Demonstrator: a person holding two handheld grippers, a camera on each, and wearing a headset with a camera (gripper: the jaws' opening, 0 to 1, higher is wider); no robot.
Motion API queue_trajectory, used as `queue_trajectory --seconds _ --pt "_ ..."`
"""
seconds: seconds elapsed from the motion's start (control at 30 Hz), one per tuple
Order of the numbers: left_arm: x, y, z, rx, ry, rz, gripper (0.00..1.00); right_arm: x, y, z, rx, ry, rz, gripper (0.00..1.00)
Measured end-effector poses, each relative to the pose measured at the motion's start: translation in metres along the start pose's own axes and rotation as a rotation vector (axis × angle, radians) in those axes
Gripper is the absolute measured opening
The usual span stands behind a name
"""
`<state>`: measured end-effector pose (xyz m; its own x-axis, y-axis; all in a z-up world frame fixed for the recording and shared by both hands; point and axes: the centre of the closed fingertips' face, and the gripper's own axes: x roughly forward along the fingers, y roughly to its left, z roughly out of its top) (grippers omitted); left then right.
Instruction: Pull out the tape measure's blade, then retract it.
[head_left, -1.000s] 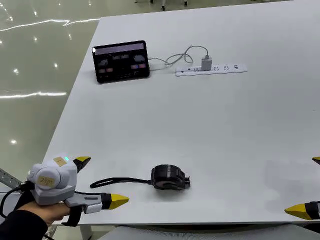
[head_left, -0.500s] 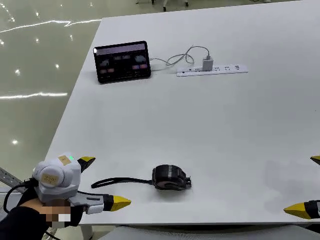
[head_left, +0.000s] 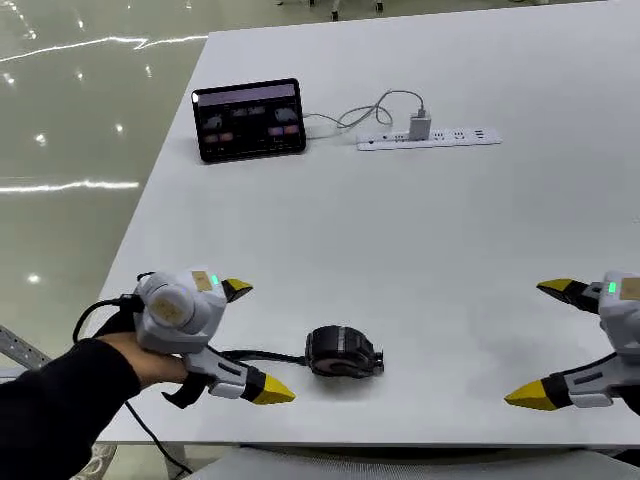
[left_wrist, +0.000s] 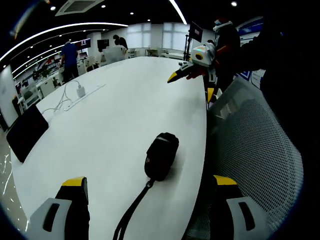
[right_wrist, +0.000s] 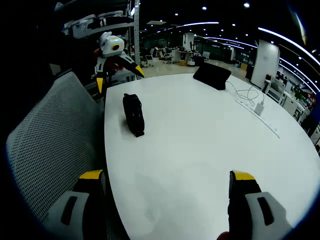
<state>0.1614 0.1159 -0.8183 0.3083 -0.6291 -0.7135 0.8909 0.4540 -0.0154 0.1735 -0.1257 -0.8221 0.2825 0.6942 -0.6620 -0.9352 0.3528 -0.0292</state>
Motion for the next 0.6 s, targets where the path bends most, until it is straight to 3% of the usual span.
queue_trajectory --seconds 0.07,0.13,0.17,0.2,0.3,0.37,0.43,0.53,0.6 --pt "0.008 -0.003 0.001 0.061 0.04 -0.021 0.97 0.013 0.008 0.011 -0.049 -0.015 0.044 0.96" --pt "0.017 0.0 -0.002 0.106 0.094 0.0 0.93 0.024 0.018 0.019 -0.102 -0.032 0.083 0.91" --pt "0.024 0.001 -0.004 0.169 0.13 0.005 0.9 0.034 0.027 0.023 -0.111 -0.029 0.123 0.88" --pt "0.029 0.0 -0.004 0.188 0.143 0.0 0.85 0.04 0.033 0.025 -0.113 -0.021 0.148 0.86" --pt "0.045 -0.014 -0.003 0.202 0.164 -0.071 0.78 0.064 0.046 0.03 -0.158 -0.014 0.202 0.72" --pt "0.053 -0.018 0.003 0.223 0.166 -0.077 0.74 0.08 0.051 0.031 -0.177 0.0 0.218 0.65" --pt "0.06 -0.025 0.007 0.234 0.167 -0.116 0.69 0.093 0.056 0.03 -0.22 0.024 0.234 0.61" --pt "0.069 -0.028 0.009 0.261 0.18 -0.148 0.57 0.108 0.06 0.033 -0.22 0.035 0.252 0.5" --pt "0.074 -0.029 0.01 0.267 0.196 -0.157 0.54 0.118 0.059 0.032 -0.241 0.053 0.245 0.47"
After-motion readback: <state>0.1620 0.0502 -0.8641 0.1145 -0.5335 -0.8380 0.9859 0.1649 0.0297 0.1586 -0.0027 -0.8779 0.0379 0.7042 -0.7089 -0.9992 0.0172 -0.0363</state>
